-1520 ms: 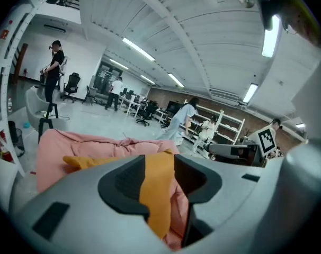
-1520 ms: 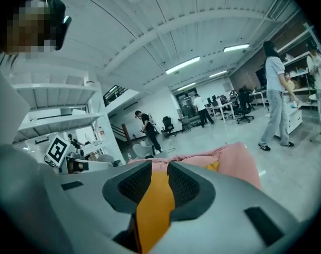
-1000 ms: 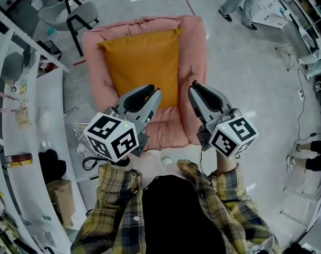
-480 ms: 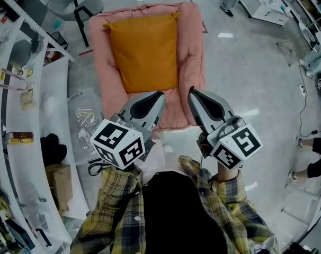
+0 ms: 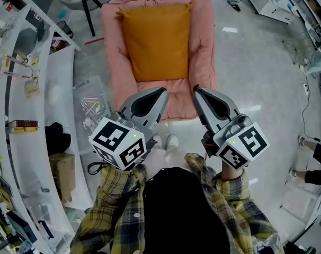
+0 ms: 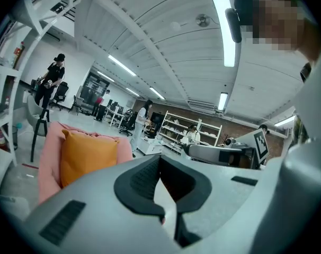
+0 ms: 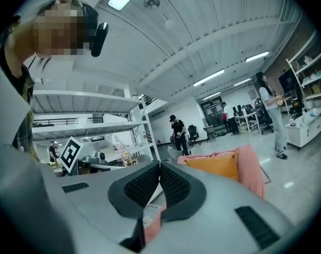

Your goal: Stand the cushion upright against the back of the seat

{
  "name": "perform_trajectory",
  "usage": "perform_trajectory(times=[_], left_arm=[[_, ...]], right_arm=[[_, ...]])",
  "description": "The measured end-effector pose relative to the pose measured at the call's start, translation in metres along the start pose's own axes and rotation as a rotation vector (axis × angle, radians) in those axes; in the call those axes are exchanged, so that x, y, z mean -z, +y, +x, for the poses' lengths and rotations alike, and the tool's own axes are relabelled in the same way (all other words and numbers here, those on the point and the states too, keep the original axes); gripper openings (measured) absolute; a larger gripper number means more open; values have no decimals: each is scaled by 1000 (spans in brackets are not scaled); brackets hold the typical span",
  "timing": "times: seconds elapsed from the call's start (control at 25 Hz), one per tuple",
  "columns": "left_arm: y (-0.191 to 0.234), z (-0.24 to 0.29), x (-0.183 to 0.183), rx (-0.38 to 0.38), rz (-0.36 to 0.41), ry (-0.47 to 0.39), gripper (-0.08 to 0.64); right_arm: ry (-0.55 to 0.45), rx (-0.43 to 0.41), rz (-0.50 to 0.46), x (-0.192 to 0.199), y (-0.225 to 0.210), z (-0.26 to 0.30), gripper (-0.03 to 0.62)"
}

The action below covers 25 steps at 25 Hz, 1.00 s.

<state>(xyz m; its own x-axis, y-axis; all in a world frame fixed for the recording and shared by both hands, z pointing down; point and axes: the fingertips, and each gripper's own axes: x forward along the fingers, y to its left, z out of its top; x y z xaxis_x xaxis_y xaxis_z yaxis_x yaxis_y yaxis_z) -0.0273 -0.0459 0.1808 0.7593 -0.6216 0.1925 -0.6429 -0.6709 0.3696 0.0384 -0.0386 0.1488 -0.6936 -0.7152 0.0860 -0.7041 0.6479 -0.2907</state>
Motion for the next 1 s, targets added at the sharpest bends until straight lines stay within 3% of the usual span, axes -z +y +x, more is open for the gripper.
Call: perform_trajectory(times=[0.32,0.56,0.72,1.0], left_arm=[[20,-25,2,-11,89,54,5],[26,-37,-6,7,42,26,5],[31,-45,-5,-13,63,47,5],[4,-29,2,87,113,108,5]], right_arm=[[42,-23,-6,14,23,16,21],[60,-30,-24,14,23,15,21],[66,-38,-6,20,23,14,21],[71,-44,-6,21,18,11,21]])
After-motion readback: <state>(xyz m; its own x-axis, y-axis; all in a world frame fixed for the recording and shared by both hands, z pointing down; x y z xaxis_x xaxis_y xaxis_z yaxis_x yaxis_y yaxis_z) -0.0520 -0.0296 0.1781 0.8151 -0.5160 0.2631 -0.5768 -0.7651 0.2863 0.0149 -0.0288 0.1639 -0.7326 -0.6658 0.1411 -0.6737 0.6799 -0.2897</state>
